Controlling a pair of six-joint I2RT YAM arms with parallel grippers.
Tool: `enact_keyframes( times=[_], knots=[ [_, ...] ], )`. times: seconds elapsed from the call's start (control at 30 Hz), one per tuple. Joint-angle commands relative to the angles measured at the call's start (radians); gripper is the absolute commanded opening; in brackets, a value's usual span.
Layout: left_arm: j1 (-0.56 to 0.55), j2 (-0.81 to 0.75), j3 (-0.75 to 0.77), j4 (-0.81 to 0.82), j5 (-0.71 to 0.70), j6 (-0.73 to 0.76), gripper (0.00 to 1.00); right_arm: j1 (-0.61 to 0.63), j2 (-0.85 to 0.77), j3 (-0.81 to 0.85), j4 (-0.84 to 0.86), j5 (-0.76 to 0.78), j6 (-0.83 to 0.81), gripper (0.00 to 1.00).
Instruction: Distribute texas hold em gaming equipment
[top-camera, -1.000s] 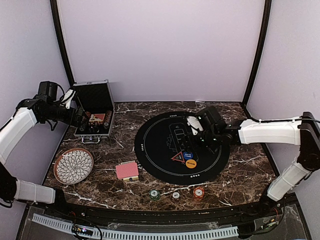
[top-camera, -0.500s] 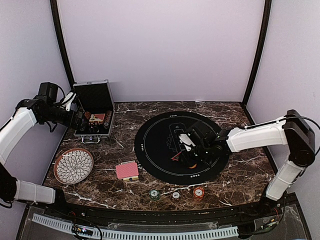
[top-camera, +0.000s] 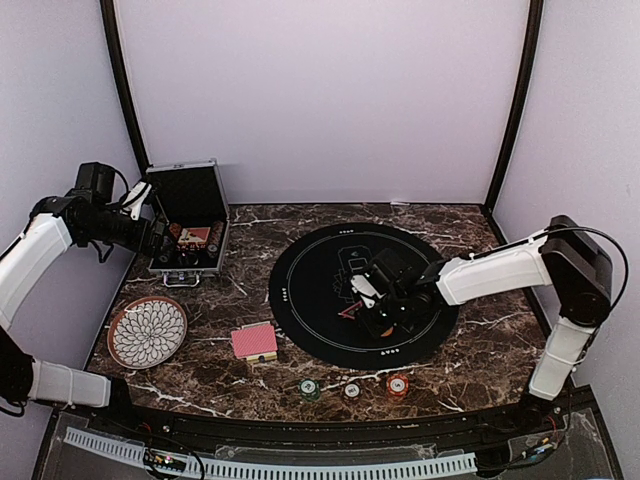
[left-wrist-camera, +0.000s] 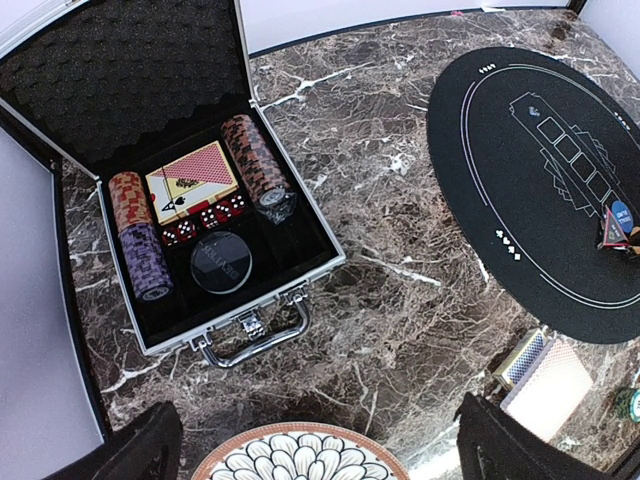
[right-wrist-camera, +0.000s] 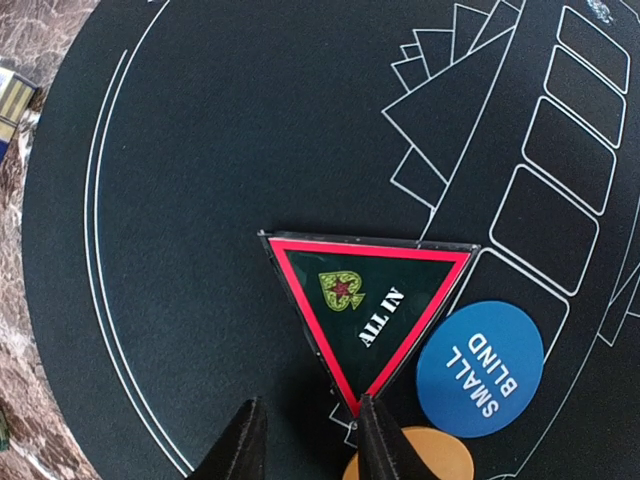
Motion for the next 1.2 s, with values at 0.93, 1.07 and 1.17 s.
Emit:
enact_keyframes(
  times=[0.93,1.07,1.17],
  knots=[
    [0.006,-0.026,0.053,-0.013,0.011,0.020,0.99,-0.081,0.063,0.201,-0.086,-0.067,0.032,0.62],
    [0.006,-0.024,0.059,-0.013,0.014,0.017,0.99,-0.091,0.090,0.224,-0.102,-0.068,0.032,0.62],
    [0.006,-0.024,0.061,-0.015,0.019,0.015,0.99,-0.097,0.099,0.224,-0.106,-0.062,0.032,0.62]
  ],
)
